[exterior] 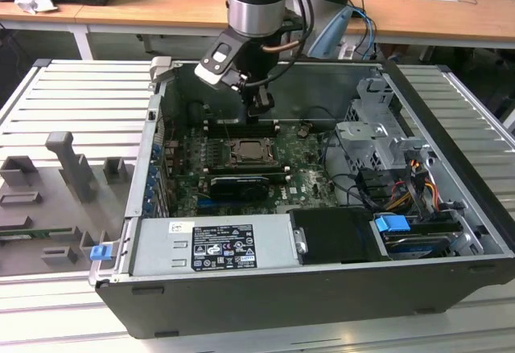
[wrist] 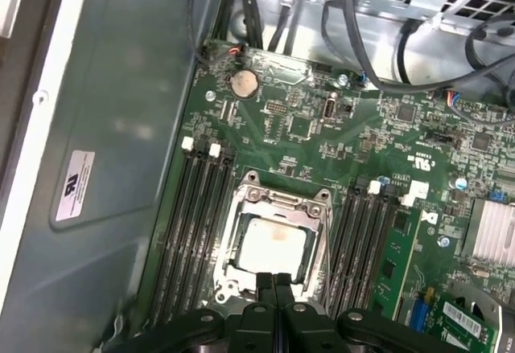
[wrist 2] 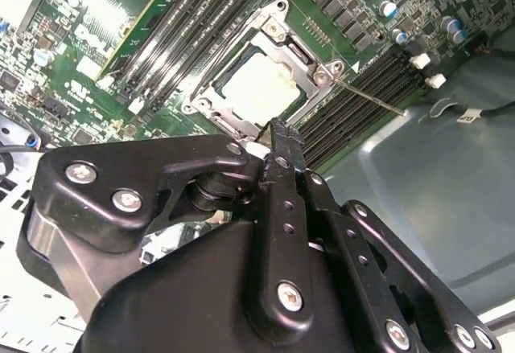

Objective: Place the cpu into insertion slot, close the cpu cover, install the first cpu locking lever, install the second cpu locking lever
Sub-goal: 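Install the first cpu locking lever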

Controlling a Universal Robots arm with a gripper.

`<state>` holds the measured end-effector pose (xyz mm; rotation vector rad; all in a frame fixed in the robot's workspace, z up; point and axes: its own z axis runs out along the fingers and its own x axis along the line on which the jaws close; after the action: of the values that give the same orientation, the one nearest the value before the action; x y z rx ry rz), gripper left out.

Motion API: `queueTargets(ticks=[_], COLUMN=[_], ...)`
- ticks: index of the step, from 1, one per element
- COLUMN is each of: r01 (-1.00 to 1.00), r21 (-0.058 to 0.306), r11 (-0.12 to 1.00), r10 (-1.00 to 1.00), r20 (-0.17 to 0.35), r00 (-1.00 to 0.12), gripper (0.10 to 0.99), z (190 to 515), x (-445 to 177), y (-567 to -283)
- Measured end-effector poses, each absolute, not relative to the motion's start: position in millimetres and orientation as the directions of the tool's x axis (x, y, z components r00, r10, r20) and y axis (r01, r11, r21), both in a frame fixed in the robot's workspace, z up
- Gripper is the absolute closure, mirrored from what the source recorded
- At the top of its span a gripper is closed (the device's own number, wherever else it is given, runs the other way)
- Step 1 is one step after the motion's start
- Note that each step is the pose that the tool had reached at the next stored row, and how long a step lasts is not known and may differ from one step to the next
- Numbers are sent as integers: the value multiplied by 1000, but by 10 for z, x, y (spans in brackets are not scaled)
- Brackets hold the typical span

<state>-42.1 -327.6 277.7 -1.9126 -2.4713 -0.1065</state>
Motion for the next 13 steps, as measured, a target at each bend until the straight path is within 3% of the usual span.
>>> queueTargets(ticks=[13], r01=[925], r21=[45], r11=[378], r10=[924], r20=[53], r00=[-380], gripper=[980], z=[2777], x=[-418], y=[-3276])
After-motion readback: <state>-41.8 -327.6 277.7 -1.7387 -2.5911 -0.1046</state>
